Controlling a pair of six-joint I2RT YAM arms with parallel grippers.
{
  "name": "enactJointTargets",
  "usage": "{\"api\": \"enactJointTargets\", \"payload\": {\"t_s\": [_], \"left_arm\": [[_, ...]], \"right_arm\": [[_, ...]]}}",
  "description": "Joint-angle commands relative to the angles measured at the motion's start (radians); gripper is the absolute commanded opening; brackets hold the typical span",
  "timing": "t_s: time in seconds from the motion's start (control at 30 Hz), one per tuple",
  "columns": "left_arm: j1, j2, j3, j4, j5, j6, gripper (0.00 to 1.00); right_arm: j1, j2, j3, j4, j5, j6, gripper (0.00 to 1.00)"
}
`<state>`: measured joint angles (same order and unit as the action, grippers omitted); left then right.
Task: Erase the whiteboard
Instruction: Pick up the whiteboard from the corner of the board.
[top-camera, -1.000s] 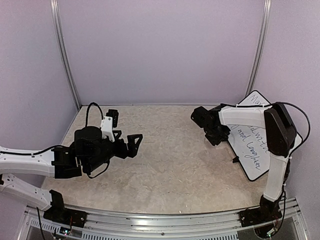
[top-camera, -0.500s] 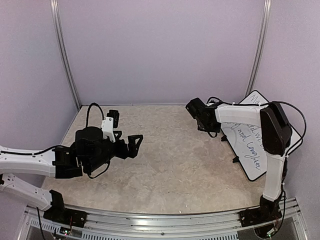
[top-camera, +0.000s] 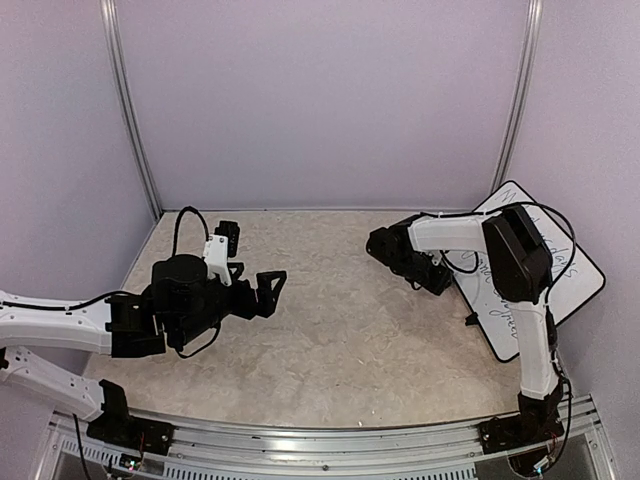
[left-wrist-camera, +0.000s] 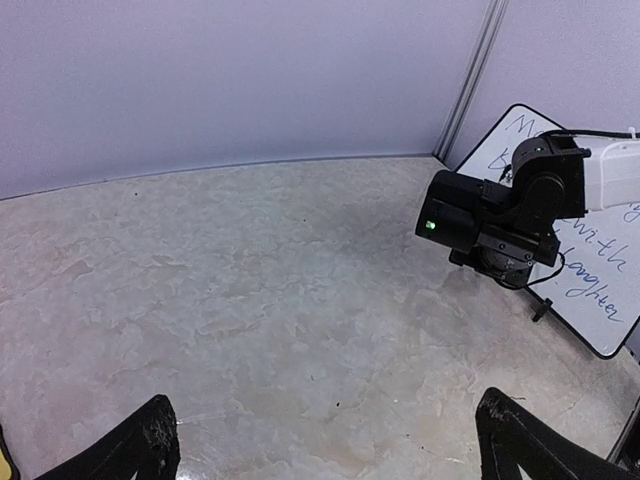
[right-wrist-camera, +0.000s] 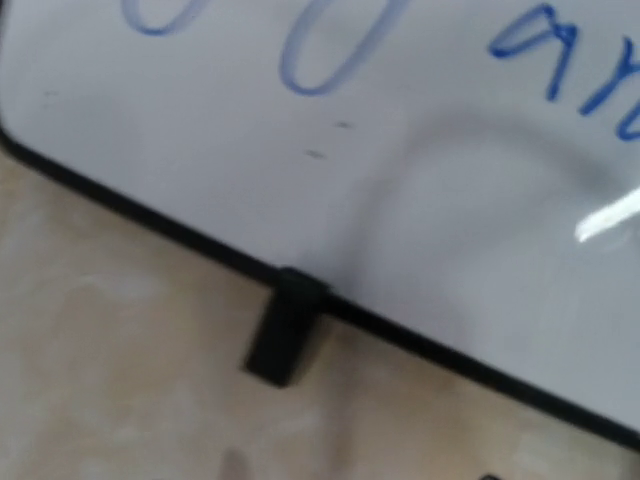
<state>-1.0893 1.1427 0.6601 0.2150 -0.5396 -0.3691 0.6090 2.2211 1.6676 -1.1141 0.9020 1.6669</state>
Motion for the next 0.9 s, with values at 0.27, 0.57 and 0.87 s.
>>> {"api": "enactJointTargets", "payload": {"t_s": [0.27,0.57,0.87], "left_arm": [[-0.007,0.01,-0.017,0.007,-0.013,0.015,0.99],[-0.006,0.02,-0.016,0.008,-0.011,0.015,0.99],[-0.007,0.022,-0.017,0.009,-0.008,0.015,0.99]], "right_arm": [[-0.066,-0.045,-0.121,0.115,-0.023,0.028,0.61],[-0.094,0.009,-0.085,0.145,-0.041,0.032,0.56],[-0.106,0.077,0.035,0.062,-0.071,0.07,0.48]]}}
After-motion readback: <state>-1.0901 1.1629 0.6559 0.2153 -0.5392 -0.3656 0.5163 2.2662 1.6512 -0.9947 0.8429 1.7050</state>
